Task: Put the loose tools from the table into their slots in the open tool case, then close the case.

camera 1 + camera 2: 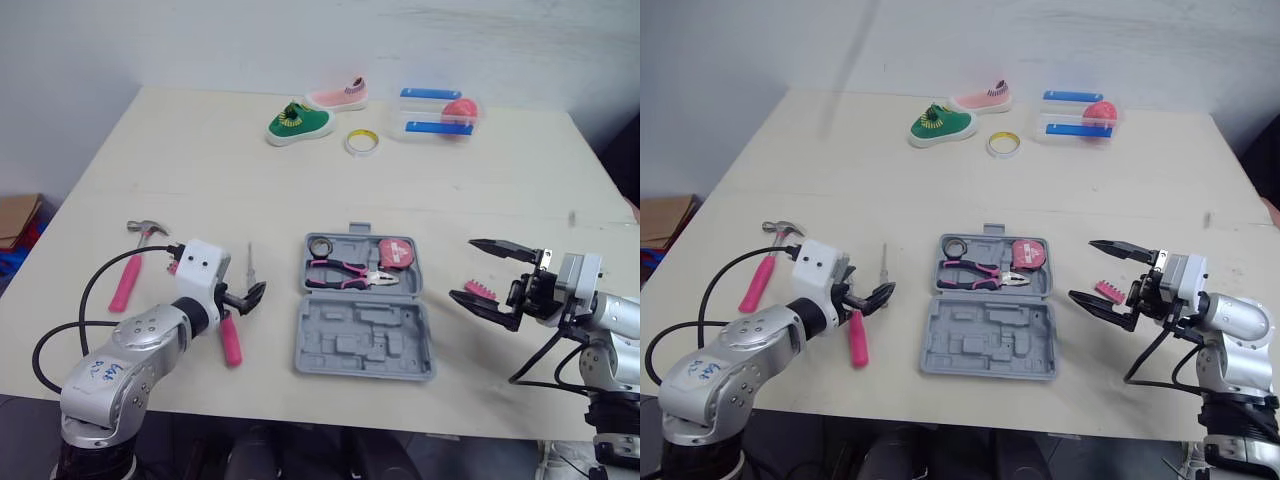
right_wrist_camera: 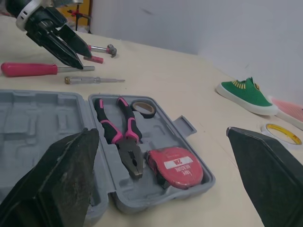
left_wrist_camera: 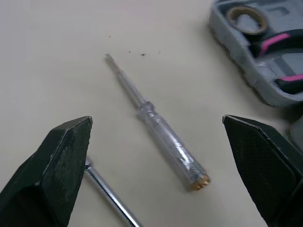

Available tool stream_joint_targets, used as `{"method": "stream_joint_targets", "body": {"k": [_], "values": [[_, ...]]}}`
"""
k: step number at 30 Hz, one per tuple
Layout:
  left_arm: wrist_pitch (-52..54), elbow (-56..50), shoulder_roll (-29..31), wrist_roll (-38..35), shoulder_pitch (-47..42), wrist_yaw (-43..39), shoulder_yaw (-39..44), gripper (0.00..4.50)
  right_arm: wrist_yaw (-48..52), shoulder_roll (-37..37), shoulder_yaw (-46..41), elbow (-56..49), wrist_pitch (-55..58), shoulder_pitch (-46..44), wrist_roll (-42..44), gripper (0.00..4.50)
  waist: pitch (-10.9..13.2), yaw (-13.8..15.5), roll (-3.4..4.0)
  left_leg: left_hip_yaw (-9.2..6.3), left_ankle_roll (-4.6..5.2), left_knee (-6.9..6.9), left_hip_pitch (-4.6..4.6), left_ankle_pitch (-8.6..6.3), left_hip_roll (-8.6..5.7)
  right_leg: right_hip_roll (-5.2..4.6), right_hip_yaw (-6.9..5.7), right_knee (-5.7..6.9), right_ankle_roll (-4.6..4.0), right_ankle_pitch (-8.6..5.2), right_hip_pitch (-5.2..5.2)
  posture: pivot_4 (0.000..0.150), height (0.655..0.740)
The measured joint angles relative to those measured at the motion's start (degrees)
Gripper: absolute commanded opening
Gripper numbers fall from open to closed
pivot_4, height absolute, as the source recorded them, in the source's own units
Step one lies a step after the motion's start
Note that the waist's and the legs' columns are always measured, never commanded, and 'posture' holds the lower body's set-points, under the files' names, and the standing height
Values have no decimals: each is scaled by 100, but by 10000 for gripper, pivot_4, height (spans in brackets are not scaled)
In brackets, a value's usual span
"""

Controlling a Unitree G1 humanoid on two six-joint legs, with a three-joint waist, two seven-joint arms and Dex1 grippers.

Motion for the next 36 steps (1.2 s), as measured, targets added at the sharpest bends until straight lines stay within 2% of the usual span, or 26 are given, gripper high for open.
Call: {"method": "stream_joint_targets", "body": {"k": [8,15,18,23,24,26,33,36], "values": [[359,430,-796,600,-520,663,-682,44644,185,19,314,-594,314,-55,90,45000,0,31,0,-3,1,9,-2,-1,-4,-1,-1,0,1,0,4,1500,7400],[345,857,-1010,1001,-696,757,-879,44644,202,7,335,-838,437,-96,94,45000,0,33,0,-4,-1,8,-2,-2,-15,-2,-2,-3,1,0,4,1500,7400],[294,884,-1212,1094,-665,787,-792,35986,199,7,334,-859,461,-84,93,45000,0,34,0,-5,1,10,-1,-1,-15,-7,-2,-2,1,0,8,1500,7400],[214,946,-1304,1159,-591,744,-624,13483,180,-21,324,-966,532,-65,93,45000,-3,35,4,-10,1,8,5,-2,-17,-8,-6,-9,1,0,20,1500,7400],[210,949,-1358,1173,-572,742,-583,7861,172,-27,319,-1004,536,-44,93,45000,-3,36,6,-16,2,2,15,-2,-17,-11,-11,-21,1,0,36,1500,7400],[203,932,-1421,1185,-530,732,-538,193,151,-35,316,-1049,536,-35,92,45000,-6,36,9,-25,5,-1,24,-6,-16,-14,-16,-36,1,0,54,1500,7400],[-73,911,-1377,1218,-398,526,-486,193,60,-62,305,-1069,535,25,90,45000,-8,48,13,-29,11,-4,23,-13,-18,-18,-20,-49,3,1,62,1500,7400],[-742,1076,-1016,1239,-399,67,-638,193,23,-62,305,-1068,526,43,72,45000,-6,49,12,-31,9,-5,18,-10,-20,-14,-23,-47,3,2,58,1500,7400]]}}
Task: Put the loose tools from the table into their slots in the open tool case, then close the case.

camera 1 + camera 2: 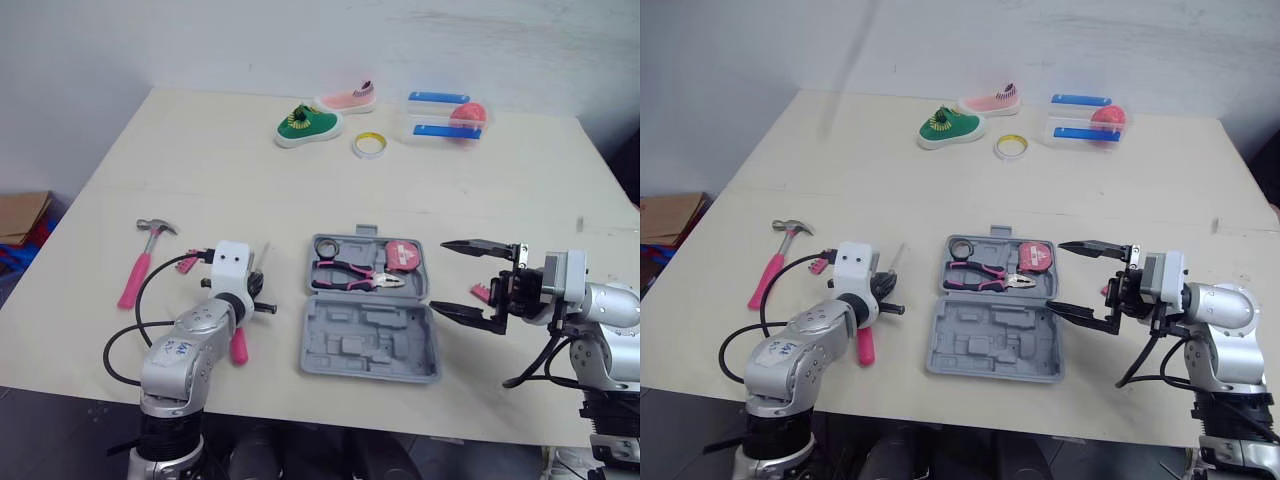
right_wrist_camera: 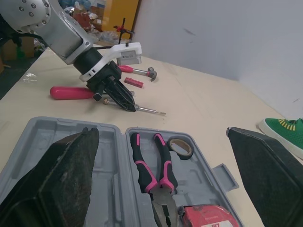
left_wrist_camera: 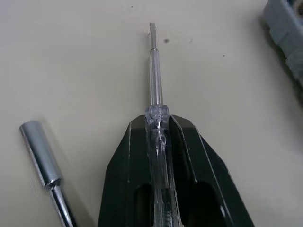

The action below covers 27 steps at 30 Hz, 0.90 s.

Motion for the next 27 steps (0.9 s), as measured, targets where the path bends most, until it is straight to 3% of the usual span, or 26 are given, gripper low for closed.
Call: {"method": "stream_joint_targets", "body": {"k": [4,12,14,19,27], "values": [[-1027,-26,478,-111,-251,-867,-48,193,-46,-1,-9,28,-107,1,-38,45000,0,4,0,3,2,-11,-3,-2,0,-5,-2,-15,0,0,1,1500,7400],[-2546,195,2086,-951,-932,-4100,-320,193,-70,-261,-233,306,-360,186,-201,45000,3,13,5,18,-6,-27,-14,-9,16,8,-4,-66,-2,-2,-1,1500,7400],[-2788,518,2277,-923,-1564,-4932,-896,193,-79,-410,-268,344,-299,400,-257,45000,4,92,8,19,-1,-25,-16,-12,4,6,-4,-75,-1,-1,1,1500,7400],[-2852,971,2317,-269,-2366,-5730,-2293,193,-100,-570,-346,155,-50,868,-239,45000,4,125,8,27,15,-22,-24,-21,-22,2,10,-87,9,0,-1,1500,7400],[-2733,1796,1768,724,-3132,-5793,-3297,193,-292,-577,-653,-238,73,1513,-232,45000,4,111,10,30,12,-10,-27,-21,-12,9,22,-75,21,-2,-10,1500,7400]]}}
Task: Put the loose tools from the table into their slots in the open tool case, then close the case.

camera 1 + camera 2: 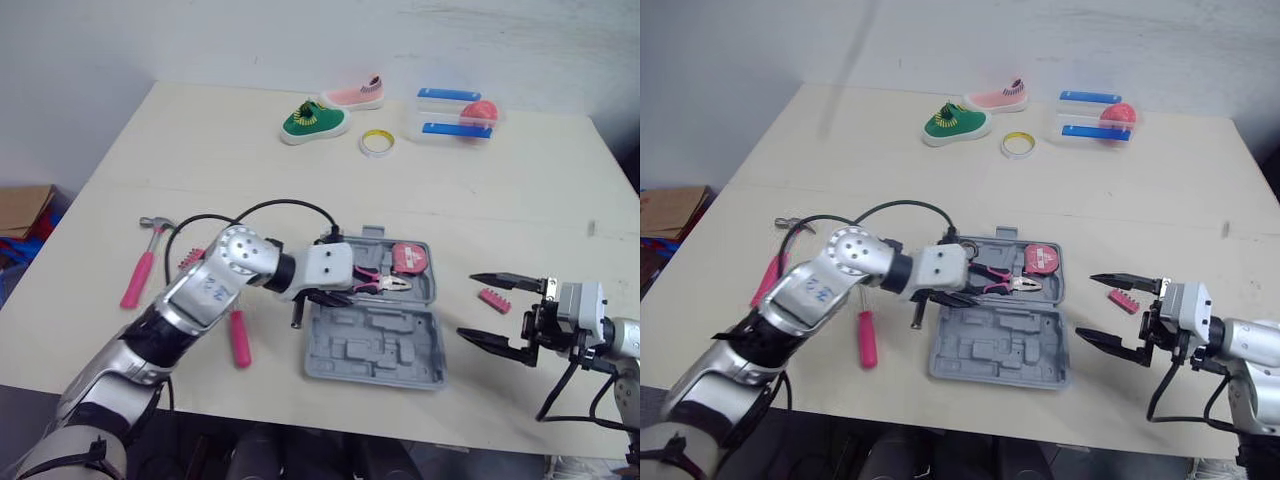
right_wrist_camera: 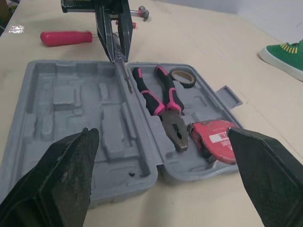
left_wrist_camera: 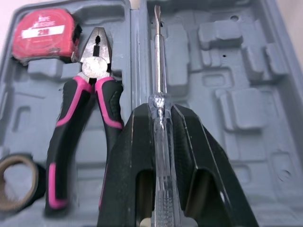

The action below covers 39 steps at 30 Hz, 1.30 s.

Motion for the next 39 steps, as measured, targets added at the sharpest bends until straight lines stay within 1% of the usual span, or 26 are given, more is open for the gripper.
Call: {"method": "stream_joint_targets", "body": {"k": [3,12,19,31,33,35,39], "values": [[229,106,-163,68,-134,-116,-99,193,-57,-9,-84,-57,0,178,0,45000,0,2,0,0,1,1,0,1,18,-2,-1,4,1,0,0,1500,7400],[550,93,-223,328,-237,-294,-318,193,-274,-3,-235,-261,76,366,32,45000,0,12,0,-1,2,4,0,1,21,-4,-1,7,1,0,0,1500,7400],[545,305,-367,583,-235,-222,-397,193,-429,22,-243,-330,203,351,173,45000,0,14,1,-3,3,8,0,2,21,-5,-2,12,1,0,1,1500,7400],[740,289,-534,708,-206,-170,-437,193,-549,34,-242,-429,319,286,227,45000,0,13,0,-5,6,24,0,4,20,-6,-2,35,1,1,1,1500,7400],[785,289,-583,719,-206,-128,-438,9698,-549,38,-242,-429,319,275,226,45000,0,14,0,-8,7,28,0,5,20,-6,-3,41,1,0,0,1500,7400],[788,284,-630,719,-206,-106,-437,15874,-552,43,-241,-429,320,271,226,45000,0,14,0,-8,8,30,1,5,20,-6,-3,45,1,1,1,1500,7400],[782,238,-614,726,-207,-67,-422,33515,-557,51,-241,-436,332,272,226,45000,0,8,0,-9,8,32,2,6,20,-6,-2,51,1,1,0,1500,7400]]}}
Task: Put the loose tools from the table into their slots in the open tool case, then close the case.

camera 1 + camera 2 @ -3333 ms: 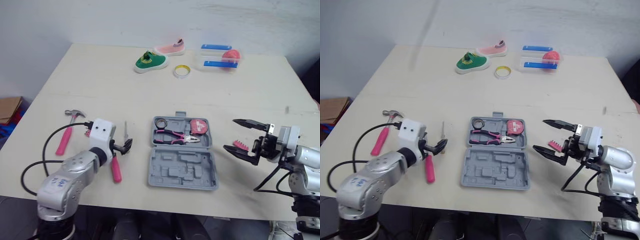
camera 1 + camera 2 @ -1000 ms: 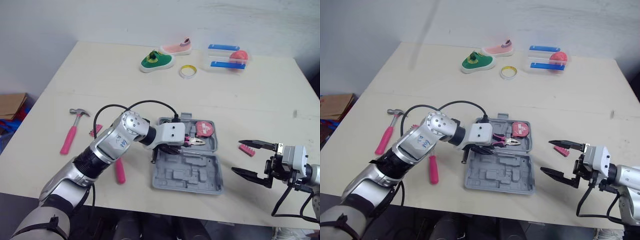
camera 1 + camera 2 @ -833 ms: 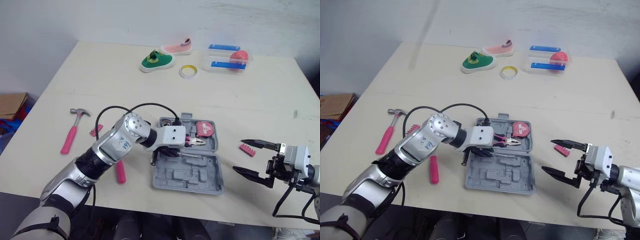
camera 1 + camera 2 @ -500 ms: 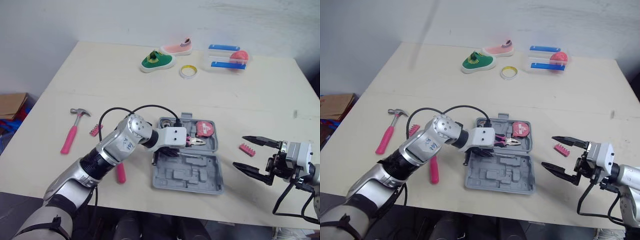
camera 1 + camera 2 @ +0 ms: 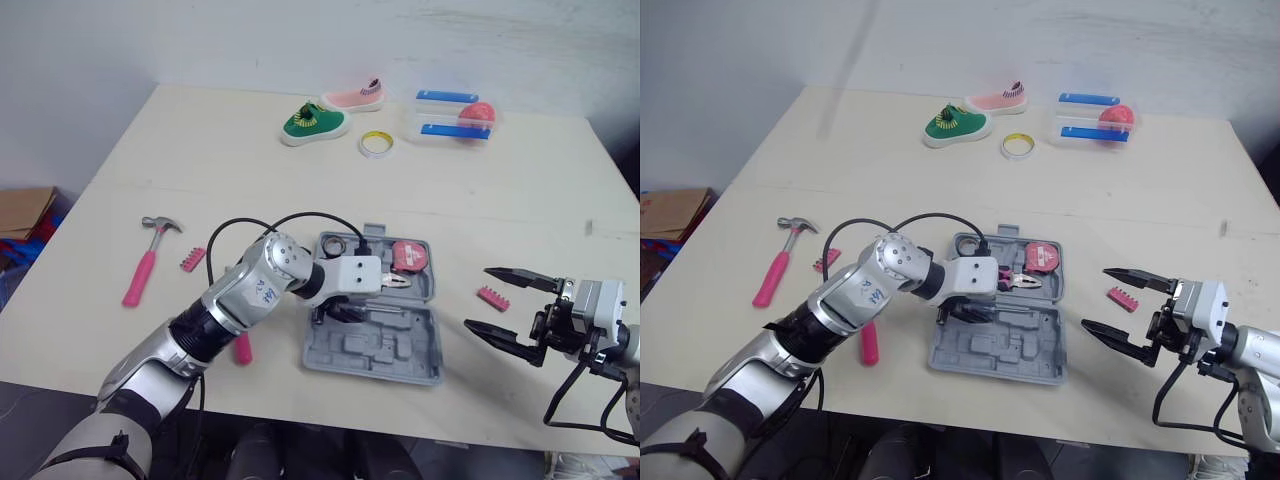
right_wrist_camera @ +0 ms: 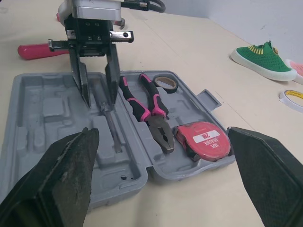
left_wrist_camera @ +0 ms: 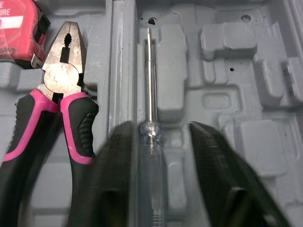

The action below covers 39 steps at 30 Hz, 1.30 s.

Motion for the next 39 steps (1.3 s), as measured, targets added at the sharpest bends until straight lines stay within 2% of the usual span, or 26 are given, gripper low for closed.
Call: {"method": "stream_joint_targets", "body": {"k": [8,11,14,16,17,22,30,39], "values": [[-105,-416,226,-184,-142,-149,421,33515,-1,0,17,-229,223,0,24,45000,0,8,0,0,-1,-1,-1,1,-1,-1,-1,0,0,0,0,1500,7400],[-853,-257,-133,-524,46,-7,957,25455,-1,8,17,-229,242,0,23,45000,0,9,0,-1,0,1,-1,1,-2,-4,-3,0,0,0,1,1500,7400],[-1741,213,-544,-978,571,110,1578,11780,-1,40,17,-225,236,-1,19,45000,-2,-8,4,0,0,3,3,1,1,-2,-1,3,0,0,0,1500,7400],[-2151,523,-563,-1112,896,58,1693,2711,-1,42,17,-213,236,31,13,45000,-2,-19,4,0,-4,3,4,3,7,5,-2,10,0,0,-2,1500,7400],[-2343,645,-548,-1121,1013,9,1704,930,-3,42,16,-212,235,33,11,45000,-2,-14,4,0,-6,3,3,4,8,7,-2,12,0,0,-5,1500,7400],[-3039,1153,-607,-921,1297,0,1574,930,-30,44,10,-212,220,96,6,45000,-2,6,4,-3,1,5,4,4,-5,-3,-2,14,0,0,0,1500,7400],[-3297,1776,-803,-488,1356,331,1378,930,-106,92,6,-213,113,232,-6,45000,-2,3,4,-4,9,0,-1,-1,-12,-9,-3,5,2,1,-1,1500,7400],[-3448,1810,-707,-374,1345,217,1260,930,-108,80,-118,-185,78,265,-14,45000,-3,-5,5,-4,6,0,10,0,-8,-8,-3,8,2,1,8,1500,7400]]}}
